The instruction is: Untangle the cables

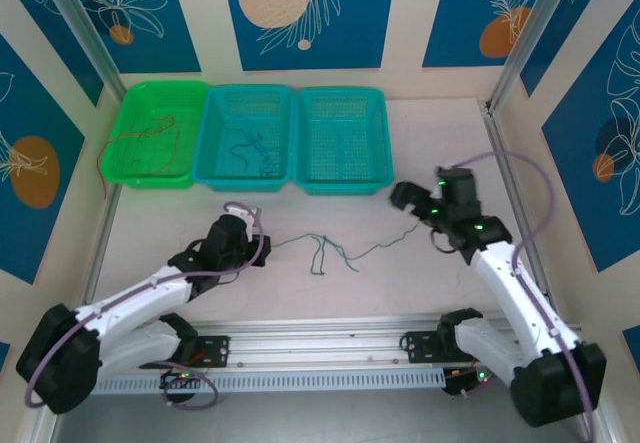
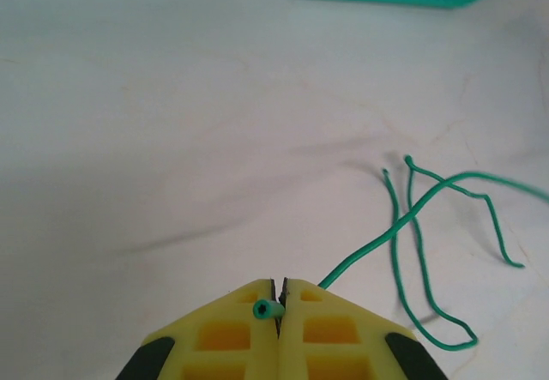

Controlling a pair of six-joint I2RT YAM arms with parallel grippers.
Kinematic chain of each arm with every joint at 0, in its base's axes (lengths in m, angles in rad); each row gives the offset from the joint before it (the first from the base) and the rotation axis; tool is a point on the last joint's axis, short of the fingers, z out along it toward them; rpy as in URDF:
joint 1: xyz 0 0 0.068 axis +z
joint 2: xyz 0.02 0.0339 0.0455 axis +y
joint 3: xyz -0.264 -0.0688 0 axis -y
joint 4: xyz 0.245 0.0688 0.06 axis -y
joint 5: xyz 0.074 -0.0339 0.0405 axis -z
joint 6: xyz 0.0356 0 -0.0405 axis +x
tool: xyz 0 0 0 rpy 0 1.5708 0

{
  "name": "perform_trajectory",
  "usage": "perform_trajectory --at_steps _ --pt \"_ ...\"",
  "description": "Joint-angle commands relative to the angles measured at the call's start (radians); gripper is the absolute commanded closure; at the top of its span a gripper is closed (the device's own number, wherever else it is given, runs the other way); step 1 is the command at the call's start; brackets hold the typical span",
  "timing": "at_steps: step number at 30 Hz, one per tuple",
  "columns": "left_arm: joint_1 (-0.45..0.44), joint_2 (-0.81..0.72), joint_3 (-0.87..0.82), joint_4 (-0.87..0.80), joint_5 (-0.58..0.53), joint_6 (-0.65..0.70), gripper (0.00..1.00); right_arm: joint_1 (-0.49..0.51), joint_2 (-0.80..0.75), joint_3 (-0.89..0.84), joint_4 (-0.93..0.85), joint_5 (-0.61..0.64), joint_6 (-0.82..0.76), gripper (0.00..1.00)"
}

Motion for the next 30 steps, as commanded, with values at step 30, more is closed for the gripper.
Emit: perform_trajectory --at_steps 30 --pt "0.094 0.57 0.986 0.151 -0.23 0.378 1.0 -0.196 -0.418 0.093 -0.194 -0.054 0.194 0.02"
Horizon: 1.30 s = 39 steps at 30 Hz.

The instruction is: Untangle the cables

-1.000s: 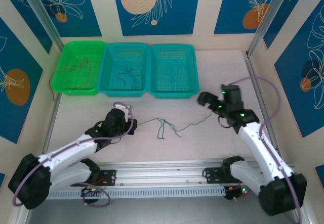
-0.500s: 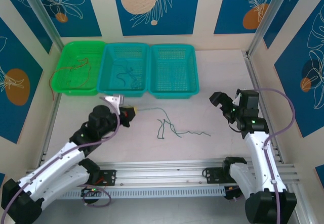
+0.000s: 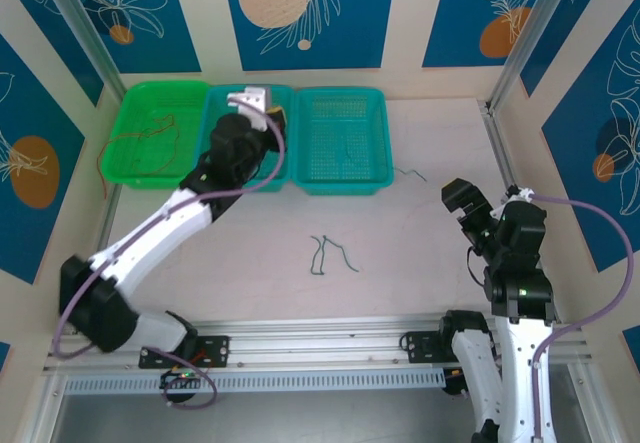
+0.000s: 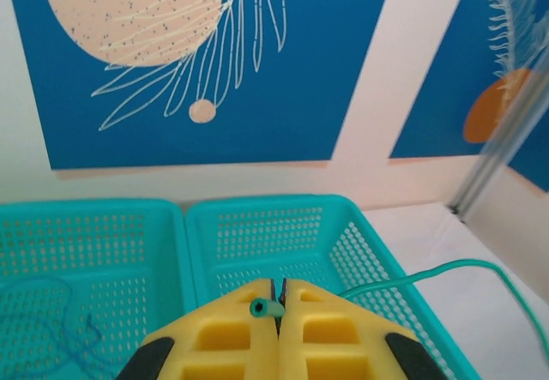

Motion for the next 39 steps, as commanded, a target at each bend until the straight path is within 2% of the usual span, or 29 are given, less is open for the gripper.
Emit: perform_trajectory --at_steps 1,7,12,17,22,25,29,33,35,39 --pt "0.035 0.144 0.185 -0.067 -0.025 0.086 1.0 -0.003 -0.005 0.028 -0.043 -0.002 0.005 0.02" --pt "0.087 0.371 0.409 -0.218 0.01 0.107 1.0 -0.003 -0.014 0.045 -0.092 -0.038 -0.022 0.02" --pt "0.138 0.513 0.564 -0.369 0.107 0.137 1.0 -0.002 -0.02 0.034 -0.106 -0.058 -0.017 0.02" --pt "0.149 0.622 0.683 -0.482 0.167 0.114 0.98 -0.003 -0.015 0.008 -0.061 -0.091 0.024 0.03" --pt "0.149 0.615 0.652 -0.448 0.18 0.074 0.41 -0.001 0.007 0.019 -0.046 -0.105 0.024 0.03" --pt "0.149 0.553 0.6 -0.395 0.204 0.064 0.22 -0.001 0.019 0.025 -0.048 -0.104 0.015 0.03" --pt "0.149 0.42 0.504 -0.323 0.254 0.024 0.12 0.002 0.029 0.009 -0.014 -0.132 0.008 0.04" --pt "0.136 0.256 0.358 -0.237 0.331 -0.042 0.09 0.046 0.093 -0.019 0.076 -0.241 -0.047 0.07" --pt "0.12 0.176 0.277 -0.205 0.359 -0.07 0.09 0.11 0.175 0.007 0.066 -0.252 -0.1 0.08" --pt "0.065 0.003 0.074 -0.127 0.429 -0.126 0.05 0.375 0.369 0.115 0.007 -0.121 -0.247 0.09"
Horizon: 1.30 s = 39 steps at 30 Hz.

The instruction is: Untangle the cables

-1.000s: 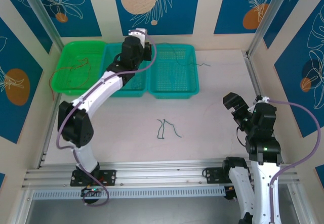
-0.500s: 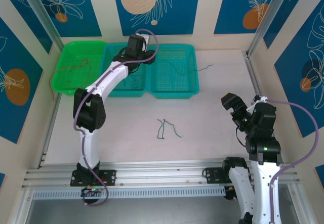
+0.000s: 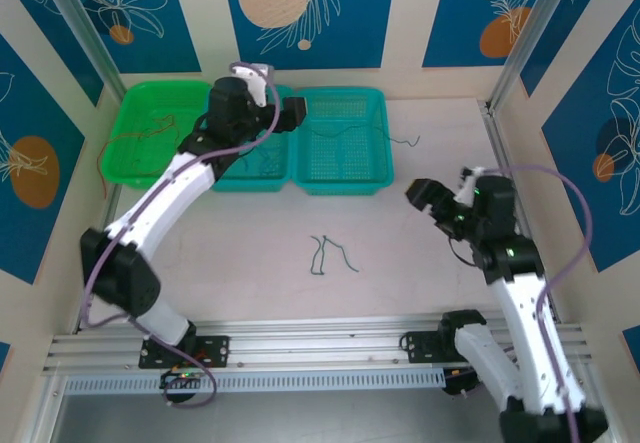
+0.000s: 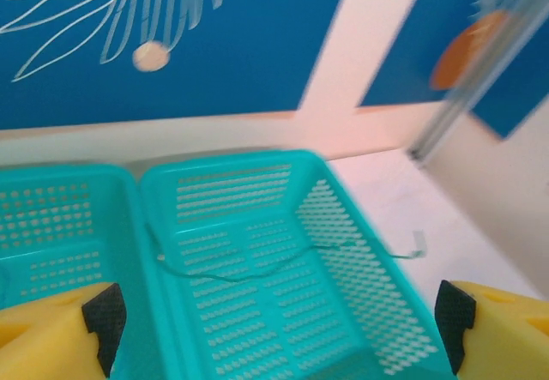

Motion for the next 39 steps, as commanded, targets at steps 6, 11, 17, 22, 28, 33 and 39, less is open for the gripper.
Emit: perform_trajectory --at_steps 6,11,17,22,28,33,39 --pt "-0.227 -0.293 -0.367 0.095 -0.006 0.014 0.01 0.382 0.373 0.244 -0.043 0.337 -0.424 0.09" --pt "-0.354 -0.43 -0.545 0.061 -0.072 0.086 0.0 0.359 0.624 0.402 0.062 0.58 -0.746 0.09" --pt "-0.396 -0.558 -0.699 -0.005 -0.002 0.161 0.0 0.226 0.906 0.61 0.173 0.543 -0.969 0.11" --pt "-0.4 -0.604 -0.727 -0.113 0.171 0.272 0.0 0.181 1.052 0.689 0.305 0.46 -1.195 0.07" --pt "-0.402 -0.675 -0.763 -0.155 0.356 0.421 0.0 0.13 1.24 0.932 0.117 0.295 -1.202 0.11" --pt "-0.402 -0.637 -0.705 -0.248 0.414 0.453 0.0 0.128 1.332 1.03 0.059 0.257 -1.189 0.32" --pt "-0.401 -0.662 -0.725 -0.216 0.371 0.444 0.0 0.131 1.367 1.057 0.038 0.257 -1.179 0.44"
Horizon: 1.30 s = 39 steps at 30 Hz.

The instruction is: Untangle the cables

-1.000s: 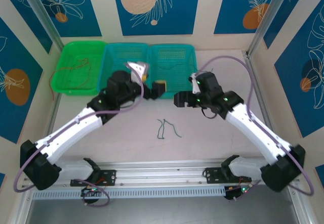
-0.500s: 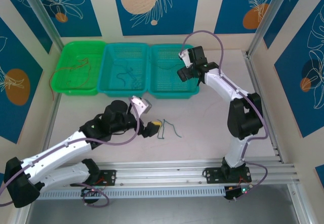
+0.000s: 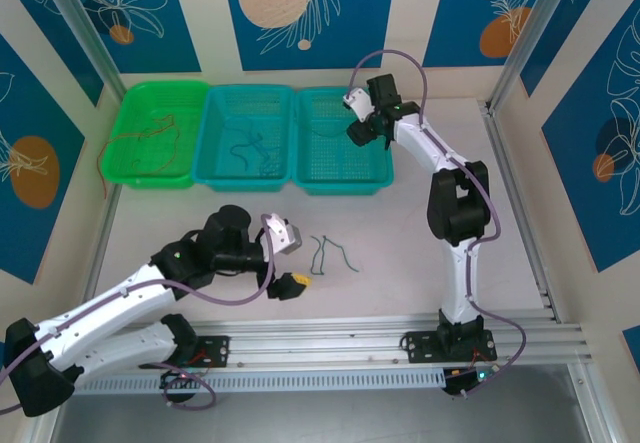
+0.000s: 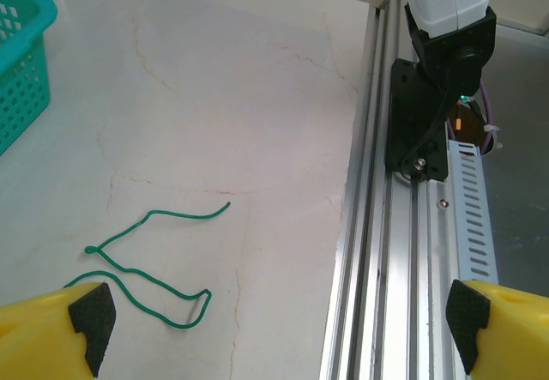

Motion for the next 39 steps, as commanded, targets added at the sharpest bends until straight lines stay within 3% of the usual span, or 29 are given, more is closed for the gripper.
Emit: perform_trajectory --at_steps 1,4,9,14,19,22,27,34,36,39 --pt "-0.009 -0.034 0.006 0.008 0.005 0.025 0.0 0.005 0.014 0.033 -0.049 -0.039 -0.006 0.48" --pt "-0.009 -0.062 -0.005 0.023 -0.034 0.026 0.0 0.004 0.015 0.046 -0.068 -0.034 -0.002 0.68" --pt "-0.008 -0.097 -0.02 0.041 -0.084 0.021 0.0 0.006 -0.019 0.081 -0.108 -0.036 0.039 0.92" --pt "-0.009 -0.132 -0.021 0.068 -0.151 0.006 0.0 0.017 -0.14 0.041 -0.086 -0.082 0.141 1.0" --pt "-0.009 -0.135 -0.022 0.105 -0.254 -0.025 0.0 0.022 -0.286 -0.089 0.097 -0.179 0.398 1.0" --pt "-0.008 -0.135 -0.028 0.123 -0.303 -0.038 0.0 0.033 -0.29 -0.143 0.21 -0.165 0.5 1.0" --pt "-0.008 -0.135 -0.028 0.14 -0.297 -0.065 0.0 0.081 -0.172 -0.125 0.29 -0.048 0.443 1.0" --pt "-0.009 -0.135 -0.042 0.148 -0.305 -0.093 0.0 0.125 -0.031 -0.148 0.312 0.024 0.317 1.0" --pt "-0.009 -0.134 -0.048 0.154 -0.306 -0.097 0.0 0.125 -0.012 -0.156 0.293 0.07 0.306 0.92" --pt "-0.009 -0.126 -0.053 0.161 -0.325 -0.095 0.0 0.121 -0.027 -0.153 0.243 0.103 0.333 0.65"
